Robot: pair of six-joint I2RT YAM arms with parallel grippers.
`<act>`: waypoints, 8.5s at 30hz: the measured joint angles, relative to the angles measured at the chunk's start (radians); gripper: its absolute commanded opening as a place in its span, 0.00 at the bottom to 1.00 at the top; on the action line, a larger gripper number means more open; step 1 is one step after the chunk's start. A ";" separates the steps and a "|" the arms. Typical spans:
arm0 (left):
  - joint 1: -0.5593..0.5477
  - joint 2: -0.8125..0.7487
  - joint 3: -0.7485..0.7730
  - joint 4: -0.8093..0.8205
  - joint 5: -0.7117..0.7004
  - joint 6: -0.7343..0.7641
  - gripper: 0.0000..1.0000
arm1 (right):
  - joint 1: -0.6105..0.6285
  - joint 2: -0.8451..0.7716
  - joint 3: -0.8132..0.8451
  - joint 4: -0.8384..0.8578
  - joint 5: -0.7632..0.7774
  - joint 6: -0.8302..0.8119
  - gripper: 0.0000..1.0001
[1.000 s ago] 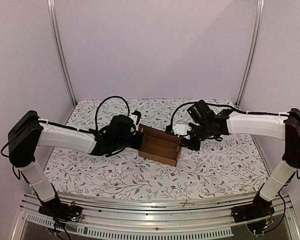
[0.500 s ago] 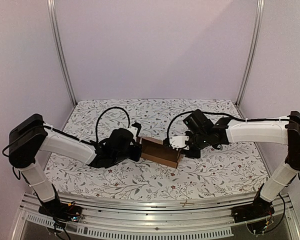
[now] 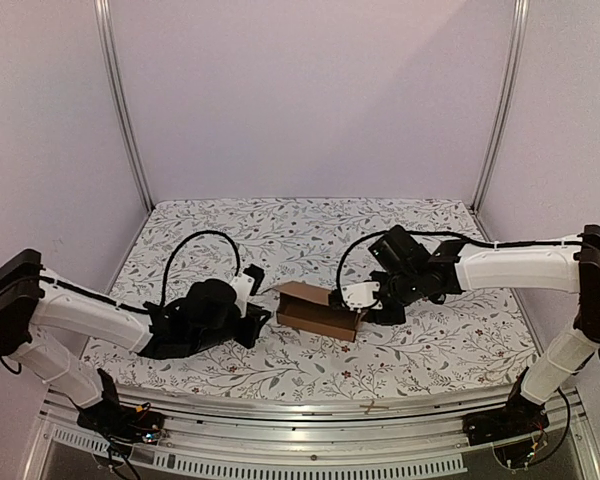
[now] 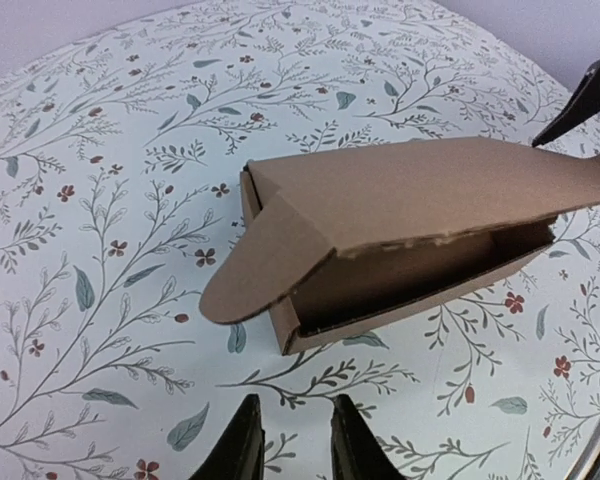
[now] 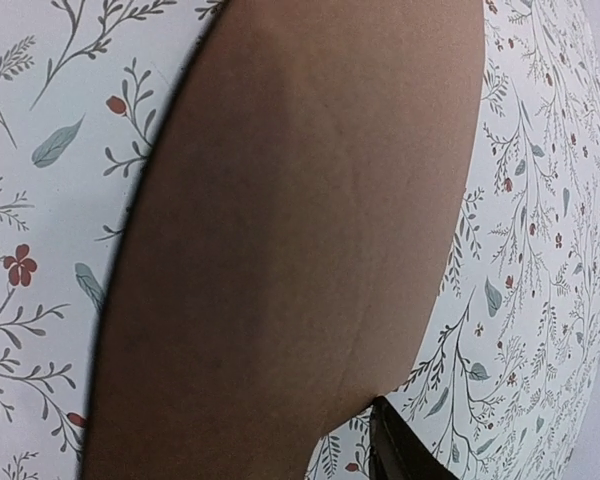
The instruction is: Fold the paper box
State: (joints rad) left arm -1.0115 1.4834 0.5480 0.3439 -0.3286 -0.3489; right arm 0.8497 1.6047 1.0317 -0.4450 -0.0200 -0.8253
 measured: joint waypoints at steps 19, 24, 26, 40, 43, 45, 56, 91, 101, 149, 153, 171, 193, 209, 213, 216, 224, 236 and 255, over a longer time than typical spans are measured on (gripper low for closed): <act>0.074 -0.010 0.423 -0.296 0.094 0.081 0.13 | 0.125 0.066 -0.019 0.077 0.202 -0.070 0.44; 0.074 0.097 0.364 -0.296 0.218 0.052 0.12 | 0.125 0.057 -0.020 0.077 0.211 -0.058 0.45; 0.074 0.129 0.345 -0.293 0.247 0.040 0.12 | 0.125 0.057 -0.020 0.077 0.214 -0.053 0.46; 0.072 0.282 0.358 -0.214 0.275 0.023 0.12 | 0.124 -0.167 -0.082 -0.191 0.211 -0.050 0.70; 0.072 0.291 0.358 -0.193 0.274 0.023 0.12 | 0.106 -0.223 -0.073 -0.245 0.179 -0.030 0.72; 0.072 0.298 0.360 -0.182 0.274 0.024 0.12 | 0.066 -0.227 -0.026 -0.274 0.108 0.012 0.71; 0.072 0.266 0.364 -0.214 0.246 0.085 0.13 | -0.224 0.127 0.384 -0.225 -0.294 0.341 0.66; 0.237 0.119 0.373 -0.396 0.163 0.070 0.52 | -0.182 0.072 0.339 -0.269 -0.195 0.340 0.63; 0.187 0.061 0.336 -0.370 0.246 0.126 0.52 | -0.182 0.258 0.425 -0.266 -0.217 0.364 0.61; 0.299 0.482 0.616 -0.488 0.538 0.132 0.47 | 0.201 0.045 -0.119 0.101 0.580 0.024 0.43; 0.298 0.384 0.470 -0.459 0.546 0.068 0.47 | 0.058 0.044 -0.135 0.122 0.534 0.008 0.54; 0.278 0.455 0.902 -0.473 0.522 0.068 0.57 | -0.086 -0.282 -0.261 -0.021 0.322 -0.065 0.70; 0.160 0.643 0.900 -0.475 0.568 0.188 0.52 | -0.089 -0.480 -0.169 -0.318 0.093 0.059 0.71; 0.080 0.554 0.771 -0.425 0.412 0.133 0.51 | -0.466 0.108 0.271 -0.396 -0.330 0.475 0.60; 0.080 0.551 0.756 -0.409 0.403 0.100 0.51 | -0.463 0.200 0.271 -0.480 -0.383 0.513 0.59; 0.079 0.548 0.752 -0.407 0.399 0.081 0.50 | -0.462 0.204 0.270 -0.519 -0.416 0.523 0.57; 0.079 0.547 0.752 -0.409 0.396 0.060 0.50 | -0.455 0.244 0.270 -0.568 -0.478 0.515 0.57; 0.078 0.536 0.737 -0.409 0.387 0.049 0.50 | -0.393 0.281 0.262 -0.592 -0.408 0.526 0.39; 0.078 0.399 0.612 -0.436 0.423 -0.018 0.50 | -0.393 0.295 0.278 -0.606 -0.418 0.525 0.39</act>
State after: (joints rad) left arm -0.9337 1.8824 1.1599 -0.0917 0.0940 -0.3668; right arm 0.4568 1.8999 1.3102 -1.0508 -0.4381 -0.3004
